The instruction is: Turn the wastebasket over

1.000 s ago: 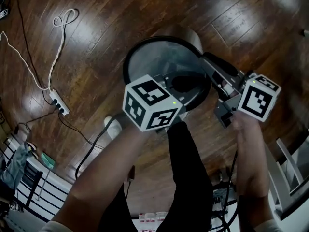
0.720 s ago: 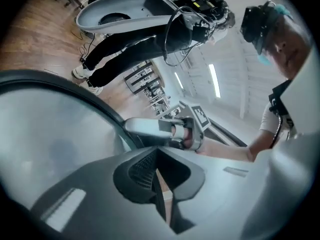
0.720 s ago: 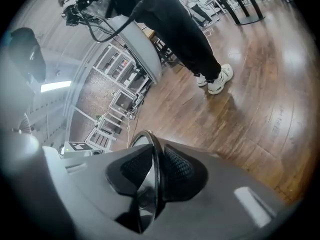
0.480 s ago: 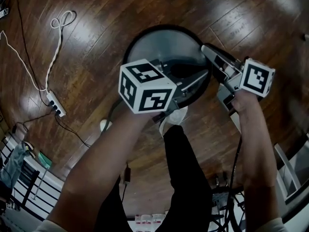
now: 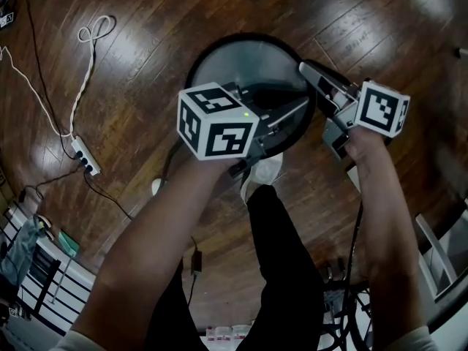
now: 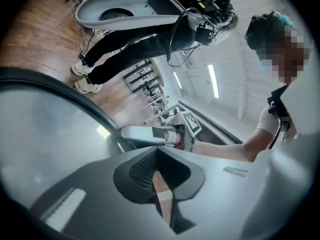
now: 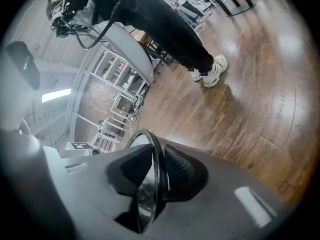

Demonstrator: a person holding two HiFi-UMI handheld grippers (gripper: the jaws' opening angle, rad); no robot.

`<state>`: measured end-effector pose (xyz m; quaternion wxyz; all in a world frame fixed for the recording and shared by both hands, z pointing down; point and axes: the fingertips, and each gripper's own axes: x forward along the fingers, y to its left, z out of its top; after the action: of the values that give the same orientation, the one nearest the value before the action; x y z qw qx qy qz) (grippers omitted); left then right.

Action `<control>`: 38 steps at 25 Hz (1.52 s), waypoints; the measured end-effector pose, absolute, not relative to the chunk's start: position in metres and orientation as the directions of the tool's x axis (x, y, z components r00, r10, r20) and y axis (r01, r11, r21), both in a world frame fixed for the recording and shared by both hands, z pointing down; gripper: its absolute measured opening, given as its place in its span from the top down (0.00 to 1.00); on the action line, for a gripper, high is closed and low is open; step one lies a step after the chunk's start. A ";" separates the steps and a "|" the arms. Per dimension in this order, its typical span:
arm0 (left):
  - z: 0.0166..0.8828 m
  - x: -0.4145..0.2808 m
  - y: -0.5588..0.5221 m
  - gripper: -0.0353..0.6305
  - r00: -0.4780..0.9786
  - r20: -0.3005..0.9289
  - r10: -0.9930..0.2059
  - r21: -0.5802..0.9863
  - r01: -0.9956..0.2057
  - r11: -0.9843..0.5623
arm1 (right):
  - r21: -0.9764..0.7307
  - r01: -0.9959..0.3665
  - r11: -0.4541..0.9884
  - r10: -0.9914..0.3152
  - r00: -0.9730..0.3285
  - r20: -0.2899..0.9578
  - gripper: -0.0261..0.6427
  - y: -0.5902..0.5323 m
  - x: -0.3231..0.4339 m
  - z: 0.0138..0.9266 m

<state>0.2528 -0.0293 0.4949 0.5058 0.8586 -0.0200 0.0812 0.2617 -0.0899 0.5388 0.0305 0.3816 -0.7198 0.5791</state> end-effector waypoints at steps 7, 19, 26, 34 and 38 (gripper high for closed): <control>0.462 0.220 -0.040 0.95 0.987 0.142 -0.076 0.838 -0.161 -0.521 | -0.638 -0.770 -0.007 -0.593 -0.511 0.623 0.74 -0.064 0.299 0.501; 0.286 0.045 0.074 0.95 0.974 0.174 0.143 0.717 -0.026 -0.696 | -0.587 -0.809 0.028 -0.717 -0.425 0.552 0.79 0.109 0.151 0.299; 0.165 -0.084 0.181 0.95 0.957 0.239 0.166 0.612 -0.015 -0.791 | -0.551 -0.826 0.117 -0.767 -0.428 0.478 0.80 0.226 0.070 0.155; 0.057 -0.152 0.329 0.95 0.981 0.186 -0.052 0.498 -0.140 -0.856 | -0.408 -0.852 0.328 -0.774 -0.490 0.402 0.79 0.383 0.034 0.051; 0.030 -0.167 0.432 0.95 0.980 0.145 -0.138 0.543 -0.196 -0.817 | -0.390 -0.858 0.334 -0.774 -0.486 0.407 0.78 0.482 0.040 0.026</control>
<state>-0.1669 0.4319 0.0301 0.2899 0.9517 -0.0878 0.0495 0.0398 0.4819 0.0256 0.0741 0.5015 -0.8134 0.2854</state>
